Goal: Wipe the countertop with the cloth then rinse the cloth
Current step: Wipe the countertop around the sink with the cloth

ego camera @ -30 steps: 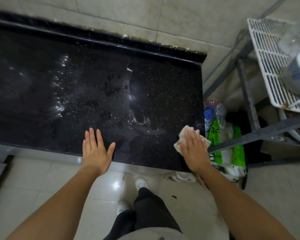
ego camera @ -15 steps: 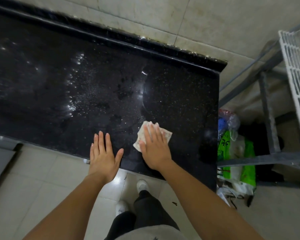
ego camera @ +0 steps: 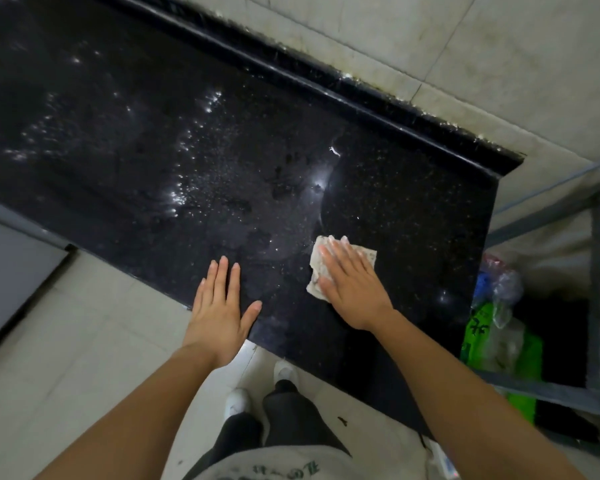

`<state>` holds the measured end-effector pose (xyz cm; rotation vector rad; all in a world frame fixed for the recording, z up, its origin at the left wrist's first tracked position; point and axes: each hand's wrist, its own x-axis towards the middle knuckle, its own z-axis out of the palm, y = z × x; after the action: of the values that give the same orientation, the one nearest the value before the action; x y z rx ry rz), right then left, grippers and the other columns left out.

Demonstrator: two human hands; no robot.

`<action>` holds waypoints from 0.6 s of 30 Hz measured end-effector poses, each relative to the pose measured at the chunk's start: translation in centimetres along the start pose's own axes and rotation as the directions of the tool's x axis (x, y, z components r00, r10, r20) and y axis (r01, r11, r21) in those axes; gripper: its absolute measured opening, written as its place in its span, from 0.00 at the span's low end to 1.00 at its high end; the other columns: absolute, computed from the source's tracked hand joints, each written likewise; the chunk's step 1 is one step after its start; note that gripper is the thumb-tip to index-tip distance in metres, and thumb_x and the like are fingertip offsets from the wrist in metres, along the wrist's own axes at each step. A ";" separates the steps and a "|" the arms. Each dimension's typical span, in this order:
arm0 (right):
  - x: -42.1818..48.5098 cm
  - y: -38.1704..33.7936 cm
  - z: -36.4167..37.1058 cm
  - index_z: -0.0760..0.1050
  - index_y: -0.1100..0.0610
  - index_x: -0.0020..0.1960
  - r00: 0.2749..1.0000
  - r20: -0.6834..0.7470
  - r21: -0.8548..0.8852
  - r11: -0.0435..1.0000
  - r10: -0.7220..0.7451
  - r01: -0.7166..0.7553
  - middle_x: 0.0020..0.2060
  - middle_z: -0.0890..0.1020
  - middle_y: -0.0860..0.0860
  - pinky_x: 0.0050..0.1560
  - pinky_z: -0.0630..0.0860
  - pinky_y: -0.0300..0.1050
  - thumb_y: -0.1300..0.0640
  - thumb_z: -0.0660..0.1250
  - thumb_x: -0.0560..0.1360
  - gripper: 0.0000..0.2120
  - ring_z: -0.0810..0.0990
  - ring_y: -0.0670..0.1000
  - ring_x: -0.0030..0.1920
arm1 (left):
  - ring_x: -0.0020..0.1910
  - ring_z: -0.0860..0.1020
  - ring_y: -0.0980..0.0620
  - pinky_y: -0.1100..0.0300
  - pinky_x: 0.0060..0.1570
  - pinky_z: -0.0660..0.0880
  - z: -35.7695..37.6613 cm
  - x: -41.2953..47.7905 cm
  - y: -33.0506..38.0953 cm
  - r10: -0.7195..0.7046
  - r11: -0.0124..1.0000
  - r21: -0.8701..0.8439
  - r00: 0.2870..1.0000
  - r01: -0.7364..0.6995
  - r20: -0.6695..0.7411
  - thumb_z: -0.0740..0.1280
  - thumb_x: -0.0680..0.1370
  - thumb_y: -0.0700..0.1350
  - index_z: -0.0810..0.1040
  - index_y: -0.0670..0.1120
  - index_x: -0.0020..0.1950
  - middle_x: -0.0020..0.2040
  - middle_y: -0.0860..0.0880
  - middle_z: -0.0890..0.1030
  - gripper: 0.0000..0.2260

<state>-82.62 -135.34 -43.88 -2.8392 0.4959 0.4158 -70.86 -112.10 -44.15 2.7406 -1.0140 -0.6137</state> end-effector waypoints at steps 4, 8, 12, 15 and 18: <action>3.5 2.7 -1.5 0.39 0.52 0.79 0.995 -0.051 0.045 0.995 0.091 -0.089 0.78 0.40 0.48 0.74 0.32 0.45 0.39 0.33 0.77 0.33 0.34 0.48 0.76 | 0.72 0.27 0.51 0.55 0.70 0.32 0.3 0.0 0.0 -0.018 1.000 0.020 1.000 0.018 -0.010 0.37 0.77 0.68 0.31 0.49 0.74 0.74 0.50 0.30 0.34; 7.7 5.2 -3.1 0.39 0.53 0.79 0.981 -0.060 0.096 0.979 0.186 -0.180 0.78 0.41 0.50 0.75 0.34 0.47 0.44 0.41 0.82 0.29 0.35 0.50 0.77 | 0.72 0.26 0.52 0.56 0.69 0.32 0.4 0.1 0.0 -0.025 0.999 0.028 1.000 0.025 -0.001 0.34 0.74 0.68 0.31 0.49 0.75 0.75 0.50 0.30 0.35; 11.5 7.1 -4.5 0.39 0.53 0.79 0.962 -0.071 0.144 0.957 0.262 -0.250 0.78 0.41 0.51 0.76 0.36 0.50 0.44 0.42 0.83 0.28 0.36 0.50 0.77 | 0.72 0.27 0.54 0.55 0.70 0.33 0.6 0.2 -0.1 -0.034 0.999 0.026 0.999 0.034 -0.008 0.36 0.75 0.68 0.33 0.49 0.75 0.76 0.51 0.31 0.35; 13.1 7.4 -4.8 0.40 0.53 0.79 0.948 -0.100 0.151 0.947 0.301 -0.284 0.79 0.42 0.51 0.76 0.36 0.51 0.44 0.42 0.83 0.29 0.36 0.51 0.77 | 0.72 0.27 0.54 0.55 0.71 0.33 0.6 0.2 0.0 -0.041 0.999 0.032 0.999 0.041 -0.015 0.36 0.76 0.68 0.34 0.50 0.76 0.76 0.51 0.32 0.35; 13.0 6.9 -4.6 0.40 0.54 0.79 0.939 -0.106 0.178 0.936 0.326 -0.305 0.79 0.42 0.52 0.76 0.36 0.51 0.45 0.42 0.83 0.29 0.36 0.52 0.77 | 0.72 0.26 0.54 0.56 0.70 0.32 0.4 0.2 0.0 -0.035 0.999 0.032 0.999 0.036 -0.014 0.36 0.75 0.68 0.34 0.50 0.75 0.75 0.51 0.31 0.35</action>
<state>-72.30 -146.78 -44.82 -2.6456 0.9757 0.2268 -70.94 -112.20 -44.60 2.7927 -0.9829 -0.5893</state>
